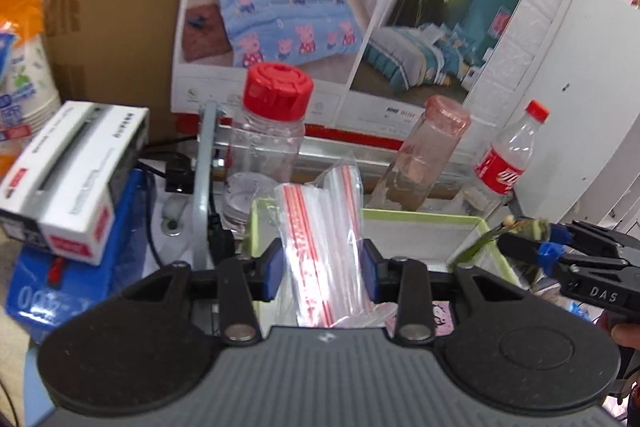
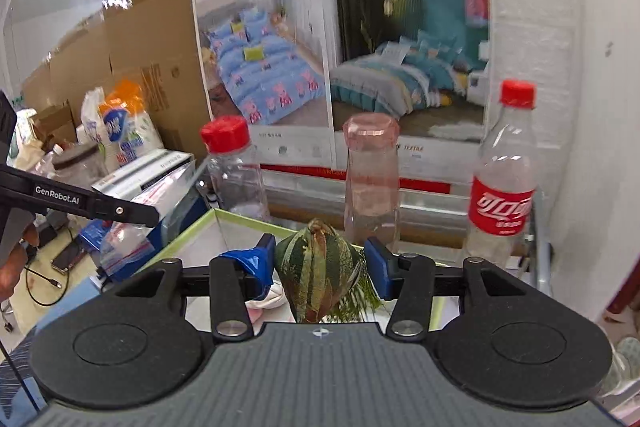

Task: Organize soft objects
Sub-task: 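Carry zip-lock bags with the left tool into the box while the right tool drops the sachet, then grasp the pink sponge with the left tool while the right tool grasps the crumpled purple cloth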

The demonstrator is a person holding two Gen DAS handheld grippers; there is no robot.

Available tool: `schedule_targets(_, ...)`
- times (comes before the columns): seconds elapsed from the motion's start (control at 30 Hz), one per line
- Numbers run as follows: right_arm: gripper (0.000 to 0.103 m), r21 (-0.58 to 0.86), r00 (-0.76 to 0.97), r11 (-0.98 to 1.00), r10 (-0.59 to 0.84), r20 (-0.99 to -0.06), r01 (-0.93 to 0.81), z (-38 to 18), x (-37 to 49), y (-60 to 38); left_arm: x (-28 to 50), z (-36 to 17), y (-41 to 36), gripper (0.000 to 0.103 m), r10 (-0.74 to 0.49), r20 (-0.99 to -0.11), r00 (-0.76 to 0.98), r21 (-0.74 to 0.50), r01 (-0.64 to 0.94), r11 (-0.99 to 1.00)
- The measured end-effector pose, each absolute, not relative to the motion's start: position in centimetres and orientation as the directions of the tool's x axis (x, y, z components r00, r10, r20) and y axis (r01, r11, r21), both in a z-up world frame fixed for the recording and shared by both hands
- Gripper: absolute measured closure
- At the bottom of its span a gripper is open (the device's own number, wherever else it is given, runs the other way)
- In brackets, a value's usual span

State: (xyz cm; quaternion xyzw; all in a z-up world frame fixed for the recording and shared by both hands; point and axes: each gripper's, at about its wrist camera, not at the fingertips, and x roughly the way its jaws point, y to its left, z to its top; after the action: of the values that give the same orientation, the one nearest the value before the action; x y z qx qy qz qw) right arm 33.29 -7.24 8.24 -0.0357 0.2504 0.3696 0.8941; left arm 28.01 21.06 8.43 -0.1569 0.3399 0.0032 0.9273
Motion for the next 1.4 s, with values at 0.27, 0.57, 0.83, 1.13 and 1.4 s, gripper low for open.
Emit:
schedule_targets(0.27, 0.059, 0.175, 0.605, 0.756, 0.620, -0.500, -0.630, 5.9, 34.6, -6.8, 27.9, 7.3, 20.8, 0.037, -0.066, -0.632, 0.772, -0.254, -0.126, 0.959)
schedule_targets(0.57, 0.054, 0.207, 0.618, 0.775, 0.610, -0.496, -0.597, 5.8, 29.6, -10.2, 22.2, 8.2, 18.7, 0.030, 0.048, -0.599, 0.799, -0.140, -0.164, 0.976)
schedule_targets(0.83, 0.052, 0.160, 0.680, 0.850, 0.502, -0.535, -0.502, 5.5, 23.0, -14.6, 16.8, 7.8, 17.3, 0.028, 0.037, -0.604, 0.796, -0.129, -0.144, 0.981)
schedule_targets(1.13, 0.052, 0.258, 0.803, 0.951, 0.287, -0.523, -0.172, 0.6, 14.1, -21.1, 11.0, 1.3, 20.3, 0.025, 0.069, -0.711, 0.700, -0.200, -0.295, 0.934)
schedule_targets(1.4, 0.051, 0.373, 0.785, 0.927, 0.256, -0.565, -0.034, -4.4, 11.8, -23.7, 9.3, -0.8, 20.9, 0.025, 0.048, -0.742, 0.669, -0.250, -0.342, 0.906)
